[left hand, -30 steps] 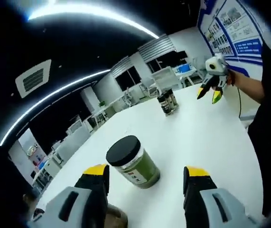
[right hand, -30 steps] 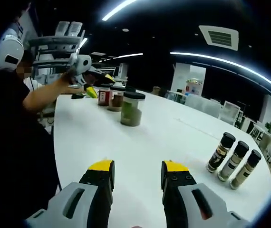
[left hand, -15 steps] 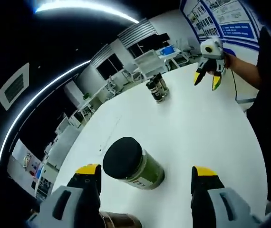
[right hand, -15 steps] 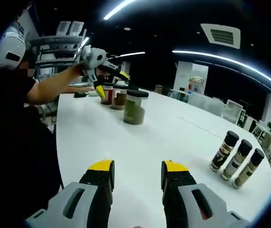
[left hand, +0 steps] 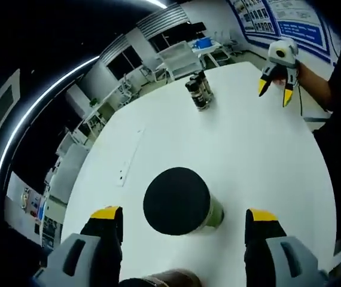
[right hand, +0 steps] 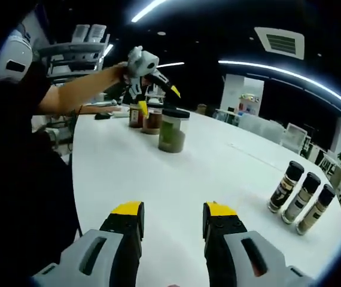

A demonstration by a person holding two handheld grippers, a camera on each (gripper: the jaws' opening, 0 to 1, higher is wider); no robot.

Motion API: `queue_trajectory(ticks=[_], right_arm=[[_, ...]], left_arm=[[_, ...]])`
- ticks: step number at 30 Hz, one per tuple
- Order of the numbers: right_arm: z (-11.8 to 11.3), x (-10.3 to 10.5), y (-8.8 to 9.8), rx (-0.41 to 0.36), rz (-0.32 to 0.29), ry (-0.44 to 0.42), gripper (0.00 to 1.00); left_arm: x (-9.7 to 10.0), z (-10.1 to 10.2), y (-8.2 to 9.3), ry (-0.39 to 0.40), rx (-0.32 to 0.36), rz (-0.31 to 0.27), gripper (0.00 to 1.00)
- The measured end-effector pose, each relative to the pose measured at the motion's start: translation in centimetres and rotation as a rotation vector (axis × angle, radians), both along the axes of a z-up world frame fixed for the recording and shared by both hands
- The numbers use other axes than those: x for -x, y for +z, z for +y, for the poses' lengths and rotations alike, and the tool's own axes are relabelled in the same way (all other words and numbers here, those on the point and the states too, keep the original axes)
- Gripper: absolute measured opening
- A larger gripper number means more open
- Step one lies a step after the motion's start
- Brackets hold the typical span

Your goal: Pick up the mixed condiments and ingredients on the table and sort them into separate groups

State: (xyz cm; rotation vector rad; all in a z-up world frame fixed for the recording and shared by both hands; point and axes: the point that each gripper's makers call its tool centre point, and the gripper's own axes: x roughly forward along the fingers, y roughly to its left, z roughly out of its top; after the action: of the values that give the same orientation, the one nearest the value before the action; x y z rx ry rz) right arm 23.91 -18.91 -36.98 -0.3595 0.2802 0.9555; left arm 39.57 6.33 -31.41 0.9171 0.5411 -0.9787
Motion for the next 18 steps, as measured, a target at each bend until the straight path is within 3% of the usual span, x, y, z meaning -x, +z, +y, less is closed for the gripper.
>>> queue_trajectory(ticks=[4, 5, 7, 12, 15, 18], right_arm=[[0.1, 0.2, -0.2, -0.006, 0.004, 0.006, 0.4], [0.1, 0.2, -0.2, -0.008, 0.004, 0.006, 0.4], [0.1, 0.3, 0.0, -0.014, 0.001, 0.008, 0.4], [-0.1, 0.2, -0.5, -0.006, 0.009, 0.004, 0.4], [0.3, 0.5, -1.2, 0.015, 0.024, 0.017, 0.4], [0.9, 1.1, -1.1, 0.019, 0.02, 0.044, 0.4]], left_arm=[[-0.4, -0.5, -0.1, -0.007, -0.003, 0.051, 0.83], [-0.1, -1.2, -0.9, 0.002, 0.007, 0.16, 0.83], [-0.4, -0.9, -1.8, -0.01, -0.055, 0.163, 0.83], [0.2, -2.1, -2.1, -0.018, -0.053, 0.185, 0.83], [0.2, -1.8, -2.7, -0.022, -0.126, 0.189, 0.83], [-0.4, -1.6, -3.0, -0.004, -0.154, 0.2, 0.83]])
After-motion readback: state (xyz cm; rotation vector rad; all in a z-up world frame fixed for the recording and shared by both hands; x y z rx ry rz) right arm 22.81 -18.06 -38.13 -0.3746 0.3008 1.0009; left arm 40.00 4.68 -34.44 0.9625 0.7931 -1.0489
